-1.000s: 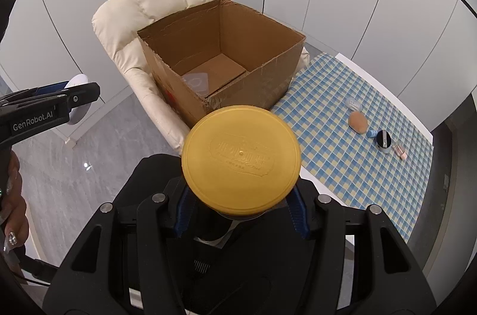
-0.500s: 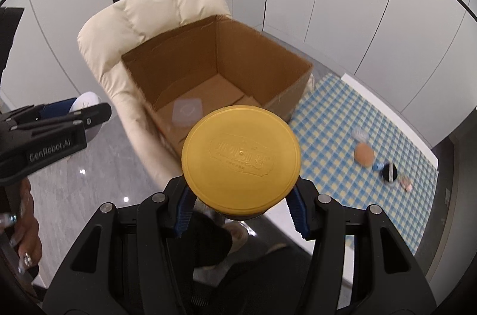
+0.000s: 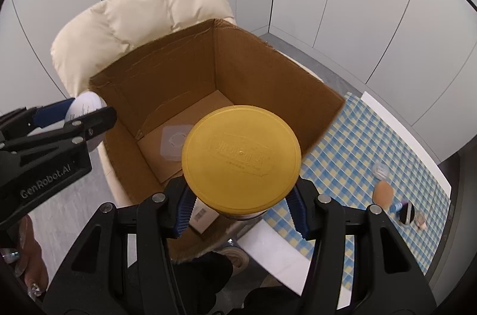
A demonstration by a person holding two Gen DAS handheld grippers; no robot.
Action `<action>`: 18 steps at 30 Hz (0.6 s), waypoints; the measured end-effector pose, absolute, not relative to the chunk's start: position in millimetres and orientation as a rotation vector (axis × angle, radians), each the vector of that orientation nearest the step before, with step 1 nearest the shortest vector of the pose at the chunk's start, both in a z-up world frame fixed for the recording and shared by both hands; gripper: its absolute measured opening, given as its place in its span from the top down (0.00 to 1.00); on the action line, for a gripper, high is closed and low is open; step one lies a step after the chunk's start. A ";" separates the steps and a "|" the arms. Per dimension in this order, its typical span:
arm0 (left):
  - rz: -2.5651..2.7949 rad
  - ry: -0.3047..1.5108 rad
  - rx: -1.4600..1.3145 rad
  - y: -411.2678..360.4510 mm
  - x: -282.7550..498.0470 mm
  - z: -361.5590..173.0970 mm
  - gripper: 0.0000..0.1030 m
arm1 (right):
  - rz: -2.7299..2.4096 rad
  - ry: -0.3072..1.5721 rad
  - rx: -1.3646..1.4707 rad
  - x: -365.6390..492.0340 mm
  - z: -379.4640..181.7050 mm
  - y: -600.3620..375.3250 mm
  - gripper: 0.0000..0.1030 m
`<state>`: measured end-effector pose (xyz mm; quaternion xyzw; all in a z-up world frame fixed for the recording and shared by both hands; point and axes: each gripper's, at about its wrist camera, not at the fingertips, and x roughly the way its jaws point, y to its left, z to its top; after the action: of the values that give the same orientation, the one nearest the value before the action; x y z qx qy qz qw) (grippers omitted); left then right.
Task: Organize objects
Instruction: 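Lower the white compact with the left gripper into the box while the right lowers the jar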
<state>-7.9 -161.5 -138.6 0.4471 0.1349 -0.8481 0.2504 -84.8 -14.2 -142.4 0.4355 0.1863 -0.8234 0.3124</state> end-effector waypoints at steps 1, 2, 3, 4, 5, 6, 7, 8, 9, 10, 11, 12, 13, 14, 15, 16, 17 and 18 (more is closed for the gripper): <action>-2.304 0.365 1.219 -162.8 -12.1 -141.6 0.44 | -2.177 0.518 1.149 -88.5 -148.9 -19.8 0.45; -2.298 0.365 1.221 -165.5 -18.2 -145.0 0.44 | -2.174 0.532 1.149 -90.9 -153.4 -23.6 0.45; -2.295 0.364 1.225 -167.0 -21.7 -147.5 0.44 | -2.168 0.538 1.152 -93.3 -157.1 -26.7 0.45; -2.295 0.364 1.228 -168.4 -25.4 -149.8 0.44 | -2.161 0.538 1.159 -96.7 -161.4 -29.6 0.45; -2.296 0.364 1.229 -169.7 -28.8 -151.9 0.44 | -2.154 0.536 1.168 -101.1 -166.0 -32.9 0.45; -2.295 0.360 1.232 -171.1 -32.1 -154.0 0.44 | -2.152 0.538 1.173 -103.8 -169.4 -35.5 0.45; -2.295 0.355 1.236 -171.8 -34.5 -155.7 0.44 | -2.152 0.540 1.176 -106.0 -171.4 -36.2 0.45; -2.294 0.352 1.240 -172.6 -36.9 -157.4 0.44 | -2.148 0.539 1.181 -108.1 -174.0 -37.7 0.45; -2.293 0.350 1.242 -173.4 -38.7 -158.8 0.44 | -2.144 0.536 1.185 -110.0 -176.0 -38.8 0.45; -2.295 0.348 1.245 -174.2 -40.2 -160.0 0.44 | -2.142 0.532 1.187 -110.9 -177.0 -38.9 0.45; -2.297 0.345 1.246 -174.2 -41.3 -160.8 0.44 | -2.141 0.531 1.190 -112.1 -178.2 -39.5 0.45; -2.300 0.339 1.245 -174.1 -42.4 -161.2 0.44 | -2.141 0.531 1.192 -113.3 -179.5 -40.2 0.45; -2.303 0.334 1.245 -174.4 -43.1 -161.6 0.43 | -2.141 0.531 1.193 -115.1 -181.2 -41.3 0.45; -2.301 0.329 1.253 -174.4 -44.5 -162.4 0.40 | -2.141 0.526 1.185 -115.9 -181.8 -41.8 0.45; -2.285 0.311 1.268 -173.8 -46.1 -162.8 0.27 | -2.147 0.518 1.170 -116.6 -181.2 -42.2 0.33; -2.263 0.274 1.276 -171.9 -47.2 -162.1 0.20 | -2.173 0.522 1.163 -118.0 -180.6 -43.1 0.20; -2.257 0.246 1.273 -170.6 -47.2 -160.6 0.06 | -2.197 0.528 1.156 -118.4 -179.3 -43.7 0.00; -2.267 0.216 1.253 -168.3 -46.1 -157.8 0.00 | -2.226 0.532 1.136 -118.0 -177.0 -42.5 0.00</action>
<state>-46.1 -168.3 -157.8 0.4644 0.0800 -0.8404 0.2677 -118.0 -42.5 -177.0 0.4256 0.1994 -0.8340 0.2890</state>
